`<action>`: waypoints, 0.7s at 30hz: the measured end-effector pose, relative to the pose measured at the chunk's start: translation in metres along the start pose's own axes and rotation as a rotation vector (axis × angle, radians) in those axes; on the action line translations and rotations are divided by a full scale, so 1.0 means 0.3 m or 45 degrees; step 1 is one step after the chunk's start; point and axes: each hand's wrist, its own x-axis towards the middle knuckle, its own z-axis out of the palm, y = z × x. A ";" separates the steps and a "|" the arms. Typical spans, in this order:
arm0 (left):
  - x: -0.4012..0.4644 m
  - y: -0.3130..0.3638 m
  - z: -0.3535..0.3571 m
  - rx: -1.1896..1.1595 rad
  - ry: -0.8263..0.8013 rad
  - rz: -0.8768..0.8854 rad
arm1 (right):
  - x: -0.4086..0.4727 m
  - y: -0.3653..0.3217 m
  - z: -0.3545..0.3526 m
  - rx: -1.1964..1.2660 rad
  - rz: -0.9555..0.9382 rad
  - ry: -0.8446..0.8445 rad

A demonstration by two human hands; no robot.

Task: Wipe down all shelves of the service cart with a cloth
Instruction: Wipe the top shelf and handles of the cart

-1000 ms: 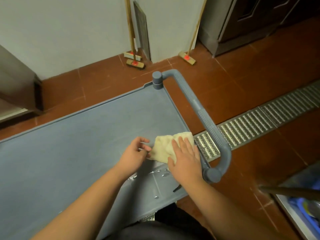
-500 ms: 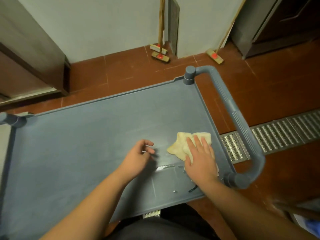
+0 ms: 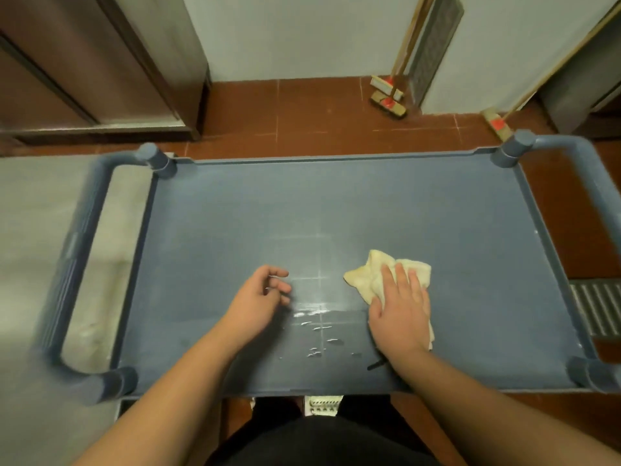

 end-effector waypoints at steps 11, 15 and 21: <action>-0.200 -0.207 -0.674 -0.111 0.185 -0.021 | -0.133 -0.817 0.223 0.029 -0.359 -0.026; -0.271 -0.236 -0.769 -0.178 0.243 -0.030 | -0.176 -1.022 0.296 0.094 -0.558 -0.058; -0.308 -0.253 -0.786 -0.267 0.260 -0.058 | -0.191 -1.021 0.278 0.596 -0.518 -0.089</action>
